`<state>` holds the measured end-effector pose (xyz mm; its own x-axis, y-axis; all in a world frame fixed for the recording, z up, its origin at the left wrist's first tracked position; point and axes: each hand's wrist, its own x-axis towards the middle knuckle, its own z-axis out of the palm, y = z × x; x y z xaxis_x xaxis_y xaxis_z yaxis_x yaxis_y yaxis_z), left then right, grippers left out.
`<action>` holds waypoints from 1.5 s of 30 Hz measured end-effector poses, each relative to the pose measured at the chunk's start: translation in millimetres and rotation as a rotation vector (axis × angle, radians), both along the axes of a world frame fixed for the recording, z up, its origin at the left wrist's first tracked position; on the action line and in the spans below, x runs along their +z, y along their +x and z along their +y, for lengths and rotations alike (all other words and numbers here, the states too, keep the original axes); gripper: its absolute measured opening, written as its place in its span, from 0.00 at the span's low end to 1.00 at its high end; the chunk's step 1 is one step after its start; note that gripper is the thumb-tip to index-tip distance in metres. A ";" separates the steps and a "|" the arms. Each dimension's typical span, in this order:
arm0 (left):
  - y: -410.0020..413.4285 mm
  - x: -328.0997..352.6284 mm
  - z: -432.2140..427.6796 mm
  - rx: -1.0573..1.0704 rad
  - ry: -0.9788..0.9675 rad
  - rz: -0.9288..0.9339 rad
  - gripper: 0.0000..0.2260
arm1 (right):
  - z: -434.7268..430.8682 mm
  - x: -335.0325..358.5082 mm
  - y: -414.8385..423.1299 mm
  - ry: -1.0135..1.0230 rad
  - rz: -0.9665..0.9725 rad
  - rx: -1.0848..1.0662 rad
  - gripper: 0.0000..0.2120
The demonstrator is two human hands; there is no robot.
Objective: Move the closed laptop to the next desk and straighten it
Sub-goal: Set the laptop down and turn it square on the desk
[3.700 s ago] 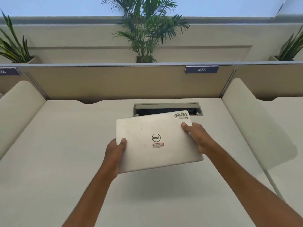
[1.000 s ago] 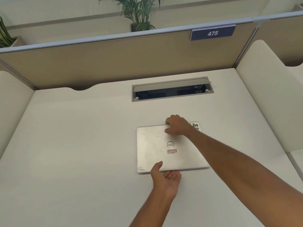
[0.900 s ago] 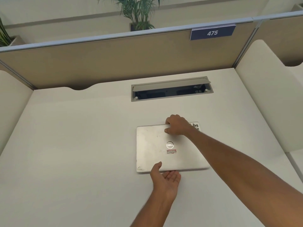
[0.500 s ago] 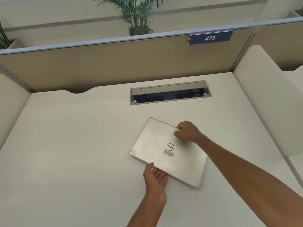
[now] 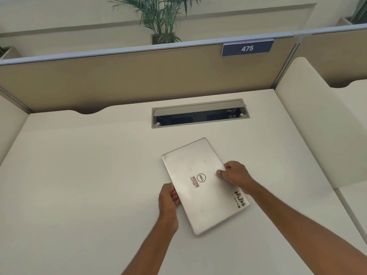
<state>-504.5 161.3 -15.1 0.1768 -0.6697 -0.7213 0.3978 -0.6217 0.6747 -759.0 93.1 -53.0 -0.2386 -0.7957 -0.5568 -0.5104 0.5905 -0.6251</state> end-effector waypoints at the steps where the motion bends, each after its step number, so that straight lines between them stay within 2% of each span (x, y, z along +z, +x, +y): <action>1: 2.5 -0.3 -2.5 -0.013 -0.002 -0.013 0.11 | 3.2 0.0 1.0 0.000 -0.017 -0.007 0.18; 5: 10.6 -4.6 -11.2 -0.046 -0.008 -0.068 0.12 | 14.5 2.5 6.6 0.004 -0.050 -0.040 0.18; 10: 18.4 -0.8 -19.3 -0.099 -0.018 -0.099 0.20 | 26.5 8.1 13.9 0.012 -0.087 -0.086 0.20; 13: 22.7 0.6 -23.5 -0.121 -0.016 -0.110 0.19 | 33.1 10.3 18.8 0.005 -0.114 -0.120 0.21; 18: 24.5 1.1 -21.4 -0.135 0.004 -0.147 0.11 | 39.0 10.6 23.7 -0.030 -0.135 -0.159 0.16; 20: 26.0 -5.8 -21.7 -0.129 0.043 -0.183 0.15 | 39.5 11.5 25.1 -0.051 -0.125 -0.169 0.13; 22: 28.5 -23.8 -22.0 -0.125 0.090 -0.209 0.22 | 37.9 13.1 26.5 -0.051 -0.095 -0.132 0.17; 24: 28.9 -43.8 -15.2 -0.133 0.137 -0.236 0.22 | 33.3 13.6 27.8 -0.079 -0.042 -0.092 0.21; 26: 21.3 -31.6 4.6 -0.106 0.170 -0.262 0.22 | 24.8 14.2 30.2 -0.098 0.046 -0.038 0.10; 27: 16.2 -18.9 17.3 -0.085 0.180 -0.270 0.22 | 18.0 14.1 31.0 -0.100 0.085 0.004 0.15; 28: 12.1 -11.1 31.7 -0.064 0.195 -0.270 0.21 | 9.3 13.9 32.4 -0.103 0.120 0.060 0.26; 29: 7.7 -6.0 46.5 -0.035 0.219 -0.269 0.17 | 0.2 17.8 35.8 -0.112 0.144 0.115 0.32; 31: 0.7 0.8 71.6 -0.002 0.263 -0.262 0.03 | -20.0 26.0 45.7 -0.163 0.202 0.254 0.36; 33: -3.2 0.7 87.2 0.007 0.301 -0.241 0.07 | -41.4 29.9 55.7 -0.190 0.287 0.413 0.38; 36: -7.3 2.6 96.8 0.059 0.367 -0.114 0.07 | -67.3 35.1 70.0 -0.181 0.396 0.637 0.41; 39: -12.6 3.4 97.2 0.207 0.392 0.148 0.02 | -87.9 36.4 80.5 -0.139 0.469 0.771 0.41; 41: -14.1 3.4 94.4 0.277 0.397 0.293 0.09 | -99.6 34.7 86.7 -0.101 0.534 0.808 0.40; 45: -13.7 3.7 88.0 0.387 0.416 0.451 0.21 | -111.6 31.7 93.6 -0.082 0.581 0.829 0.36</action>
<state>-518.2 249.3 -11.4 -0.0288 -0.2738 -0.9613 0.8250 -0.5496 0.1318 -665.4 -18.5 -21.3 0.1894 -0.8642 -0.4662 -0.9775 -0.1212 -0.1723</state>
